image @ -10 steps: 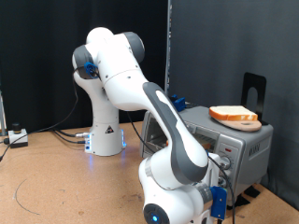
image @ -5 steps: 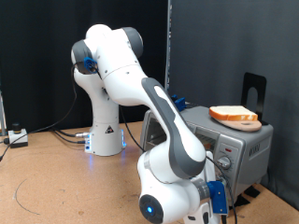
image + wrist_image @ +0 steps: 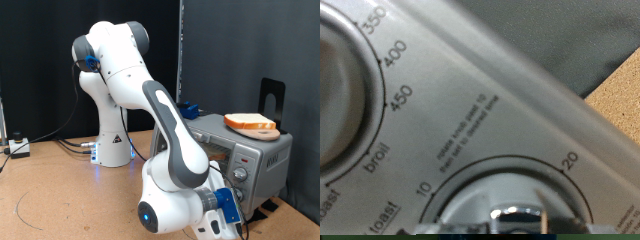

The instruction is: Make a piece of toast with the oven

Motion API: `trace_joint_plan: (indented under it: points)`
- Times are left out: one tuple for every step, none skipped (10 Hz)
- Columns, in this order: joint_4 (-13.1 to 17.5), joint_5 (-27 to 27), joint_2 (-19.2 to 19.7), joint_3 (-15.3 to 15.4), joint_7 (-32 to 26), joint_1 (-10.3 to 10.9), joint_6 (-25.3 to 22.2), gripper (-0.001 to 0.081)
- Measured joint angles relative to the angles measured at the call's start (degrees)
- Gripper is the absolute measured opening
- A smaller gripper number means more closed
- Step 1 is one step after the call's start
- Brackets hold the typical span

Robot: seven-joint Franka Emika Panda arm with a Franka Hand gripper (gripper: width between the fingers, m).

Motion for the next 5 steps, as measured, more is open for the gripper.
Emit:
trace_joint_plan:
  points:
    - [-0.01,0.03,0.0,0.0,0.05,0.0,0.01,0.0098]
    - [-0.01,0.03,0.0,0.0,0.05,-0.01,0.01,0.0098]
    - [-0.01,0.03,0.0,0.0,0.1,-0.01,0.01,0.0098]
    - [0.0,-0.01,-0.01,0.0,0.61,-0.01,0.0,0.0098]
    - [0.08,-0.25,0.0,0.0,0.9,0.01,-0.03,0.0098]
